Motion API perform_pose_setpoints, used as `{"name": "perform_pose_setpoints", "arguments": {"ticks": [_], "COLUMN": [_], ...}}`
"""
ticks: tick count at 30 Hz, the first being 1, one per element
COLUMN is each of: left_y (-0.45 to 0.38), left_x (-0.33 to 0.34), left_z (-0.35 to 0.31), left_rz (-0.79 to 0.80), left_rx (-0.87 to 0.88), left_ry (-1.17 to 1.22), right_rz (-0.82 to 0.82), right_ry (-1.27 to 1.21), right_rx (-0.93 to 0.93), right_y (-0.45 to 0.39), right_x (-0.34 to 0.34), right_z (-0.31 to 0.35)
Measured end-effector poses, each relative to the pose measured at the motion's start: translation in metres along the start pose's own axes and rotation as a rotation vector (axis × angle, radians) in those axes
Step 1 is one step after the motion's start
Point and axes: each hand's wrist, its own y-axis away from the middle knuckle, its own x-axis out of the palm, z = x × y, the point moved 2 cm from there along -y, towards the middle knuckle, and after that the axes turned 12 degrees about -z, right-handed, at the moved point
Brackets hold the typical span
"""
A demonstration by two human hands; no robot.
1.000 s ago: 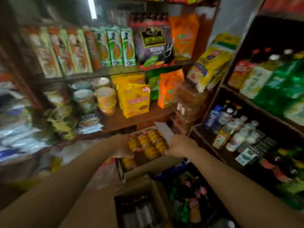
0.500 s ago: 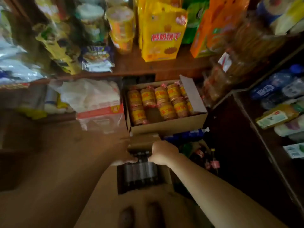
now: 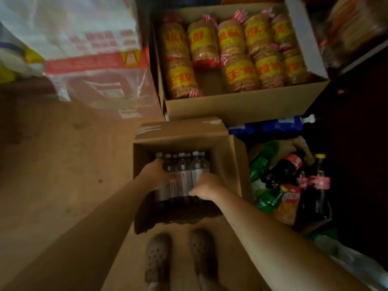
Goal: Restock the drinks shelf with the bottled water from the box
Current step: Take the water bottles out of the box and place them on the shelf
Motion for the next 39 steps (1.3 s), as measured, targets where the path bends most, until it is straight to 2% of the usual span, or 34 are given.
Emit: {"name": "perform_pose_setpoints", "arguments": {"ticks": [5,8,12,15,19,21,23,25,31,35,39], "left_y": [-0.079,-0.116,-0.154,-0.173,-0.177,-0.178,-0.176,-0.17,-0.114,-0.058,0.005], "left_x": [0.033,0.051,0.074,0.083,0.084,0.088,0.09,0.085,0.044,0.013,-0.025], "left_z": [0.037,0.048,0.059,0.065,0.067,0.07,0.071,0.069,0.042,-0.001,-0.065], "left_rz": [-0.1,-0.174,-0.204,-0.228,-0.316,-0.344,-0.279,-0.233,-0.305,-0.309,-0.293], "left_rx": [-0.148,-0.234,-0.296,-0.297,-0.176,-0.144,-0.142,-0.131,0.026,-0.048,0.058], "left_ry": [0.146,0.318,0.371,0.224,-0.261,-0.287,-0.194,-0.123,-0.136,-0.194,-0.163], "right_rz": [0.144,0.19,0.225,0.255,0.273,0.259,0.218,0.175,0.149,0.071,0.017], "right_ry": [-0.243,-0.266,-0.344,-0.358,-0.351,-0.411,-0.465,-0.525,-0.582,-0.555,-0.663], "right_rx": [0.147,0.126,0.131,0.153,0.168,0.175,0.176,0.205,0.174,0.102,0.084], "right_y": [-0.062,-0.094,-0.13,-0.149,-0.156,-0.153,-0.144,-0.136,-0.094,-0.043,0.02], "right_x": [0.061,0.097,0.133,0.155,0.173,0.178,0.181,0.181,0.147,0.093,0.031], "right_z": [-0.007,-0.003,0.0,0.005,0.006,0.006,0.004,0.0,0.004,-0.009,-0.013]}}
